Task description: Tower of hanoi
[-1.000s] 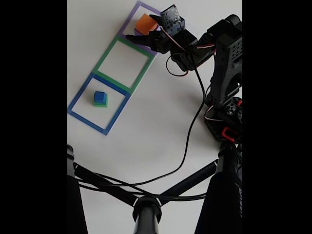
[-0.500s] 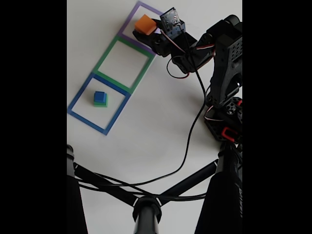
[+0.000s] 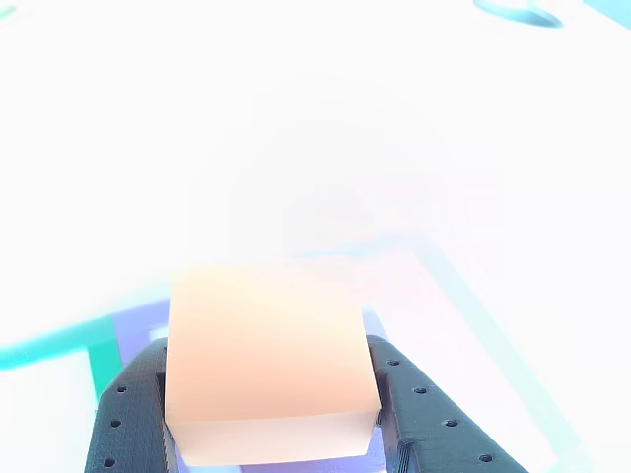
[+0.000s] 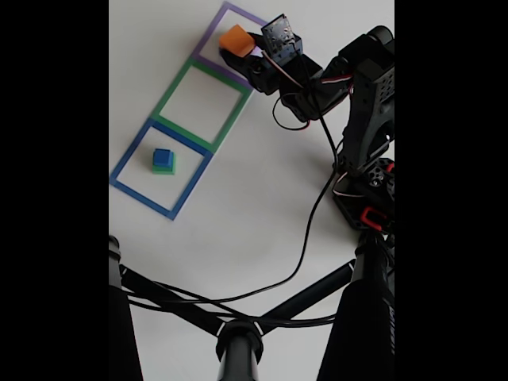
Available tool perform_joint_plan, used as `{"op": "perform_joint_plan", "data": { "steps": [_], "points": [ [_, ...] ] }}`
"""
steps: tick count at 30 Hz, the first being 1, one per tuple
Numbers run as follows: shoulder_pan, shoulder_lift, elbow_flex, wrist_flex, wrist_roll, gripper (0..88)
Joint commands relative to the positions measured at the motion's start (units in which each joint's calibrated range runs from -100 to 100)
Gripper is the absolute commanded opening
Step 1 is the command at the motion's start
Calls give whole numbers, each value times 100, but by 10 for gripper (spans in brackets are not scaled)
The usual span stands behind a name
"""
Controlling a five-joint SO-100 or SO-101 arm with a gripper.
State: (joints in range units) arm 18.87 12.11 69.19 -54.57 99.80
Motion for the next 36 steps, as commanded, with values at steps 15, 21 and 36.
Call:
{"op": "perform_joint_plan", "data": {
  "steps": [15,21,36],
  "points": [
    [-171,-5350,-1910,8372,20,127],
    [-228,-5503,-4928,12291,20,123],
    [-1062,-5769,-7137,14696,20,120]
  ]
}}
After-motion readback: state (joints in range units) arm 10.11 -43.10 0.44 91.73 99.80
